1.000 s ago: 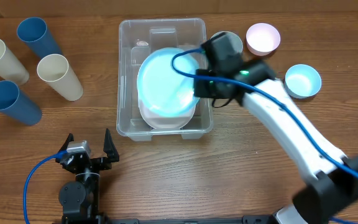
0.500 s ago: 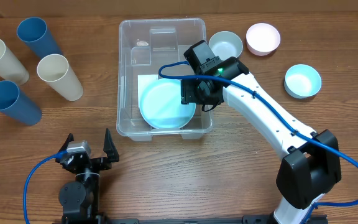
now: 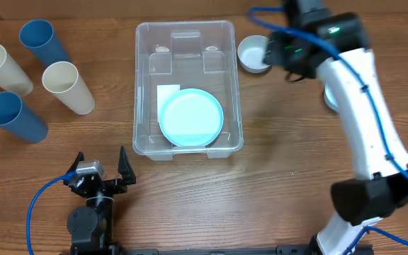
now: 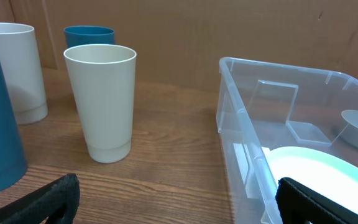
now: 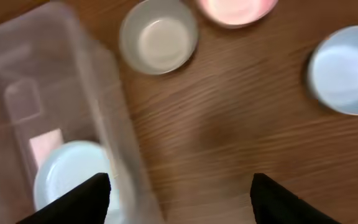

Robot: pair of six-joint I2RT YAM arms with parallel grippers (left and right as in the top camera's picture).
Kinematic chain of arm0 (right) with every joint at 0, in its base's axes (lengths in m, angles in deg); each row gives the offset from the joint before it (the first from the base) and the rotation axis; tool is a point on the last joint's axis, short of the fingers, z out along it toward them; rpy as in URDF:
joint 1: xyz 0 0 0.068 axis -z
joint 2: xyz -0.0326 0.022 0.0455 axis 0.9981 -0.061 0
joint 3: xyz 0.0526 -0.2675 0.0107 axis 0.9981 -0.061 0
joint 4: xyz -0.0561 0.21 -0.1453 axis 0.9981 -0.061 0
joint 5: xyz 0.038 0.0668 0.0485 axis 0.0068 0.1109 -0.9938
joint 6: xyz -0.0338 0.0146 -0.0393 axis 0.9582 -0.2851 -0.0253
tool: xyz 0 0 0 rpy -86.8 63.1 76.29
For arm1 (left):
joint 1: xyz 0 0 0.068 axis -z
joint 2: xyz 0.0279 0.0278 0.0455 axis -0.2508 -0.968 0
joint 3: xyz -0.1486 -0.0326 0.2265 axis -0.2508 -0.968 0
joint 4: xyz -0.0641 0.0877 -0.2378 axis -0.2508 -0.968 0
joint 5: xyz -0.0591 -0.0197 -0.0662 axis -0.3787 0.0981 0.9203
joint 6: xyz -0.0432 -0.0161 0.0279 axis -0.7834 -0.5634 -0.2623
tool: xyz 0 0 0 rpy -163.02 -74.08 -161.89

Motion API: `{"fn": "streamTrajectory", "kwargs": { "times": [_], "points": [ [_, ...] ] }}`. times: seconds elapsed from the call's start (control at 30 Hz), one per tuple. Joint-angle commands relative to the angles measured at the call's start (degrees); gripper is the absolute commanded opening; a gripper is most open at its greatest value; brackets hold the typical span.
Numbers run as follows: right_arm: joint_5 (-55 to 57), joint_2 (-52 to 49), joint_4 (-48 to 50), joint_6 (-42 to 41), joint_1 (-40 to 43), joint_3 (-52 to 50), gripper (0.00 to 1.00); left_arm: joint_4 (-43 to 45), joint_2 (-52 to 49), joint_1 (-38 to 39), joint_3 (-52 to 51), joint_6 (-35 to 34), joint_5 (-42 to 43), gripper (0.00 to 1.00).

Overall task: Pack container
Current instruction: 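Release the plate and grip the light-blue bowl rim with the right gripper, then carry the light-blue bowl into the bin's back corner with the right gripper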

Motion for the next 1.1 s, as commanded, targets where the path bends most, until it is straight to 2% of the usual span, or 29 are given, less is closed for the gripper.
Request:
{"fn": "streamTrajectory", "kwargs": {
  "times": [0.0, 0.23, 0.53, 0.6, 0.67, 0.9, 0.97, 1.0, 1.07],
  "points": [
    [-0.2, -1.2, -0.4, -2.2, 14.8, -1.3, 0.76, 0.1, 0.4, -0.2, -0.2, 1.0, 0.8, 1.00],
    [-3.3, -12.1, -2.4, -2.1, 28.3, -1.3, 0.76, 0.1, 0.4, -0.2, -0.2, 1.0, 0.8, 1.00],
    [-3.6, -22.4, -2.3, -2.4, 31.5, -1.3, 0.70, 0.0, 0.5, -0.2, -0.2, 1.0, 0.8, 1.00],
    [-3.4, -23.6, -2.3, -2.8, 31.6, -1.4, 0.64, 0.1, 0.5, -0.2, -0.2, 1.0, 0.8, 1.00],
    [-3.2, -24.2, -1.3, -3.4, 31.6, -2.6, 0.52, 0.0, 0.5, -0.2, -0.2, 1.0, 0.8, 1.00],
    [-3.2, -24.2, 4.2, -3.4, 31.6, -11.9, 0.47, 0.1, 0.5, -0.2, -0.2, 1.0, 0.8, 1.00],
    [-3.2, -24.2, 5.4, -3.5, 31.6, -13.7, 0.39, 0.1, 0.4, -0.2, -0.2, 1.0, 0.8, 1.00],
    [-3.2, -24.2, 5.8, -3.5, 31.6, -13.9, 0.29, 0.0, 0.5, -0.2, -0.2, 1.0, 0.8, 1.00],
    [-3.2, -24.2, 6.1, -3.6, 31.6, -13.7, 0.20, 0.1, 0.5, -0.2, -0.2, 1.0, 0.8, 1.00]
  ]
}}
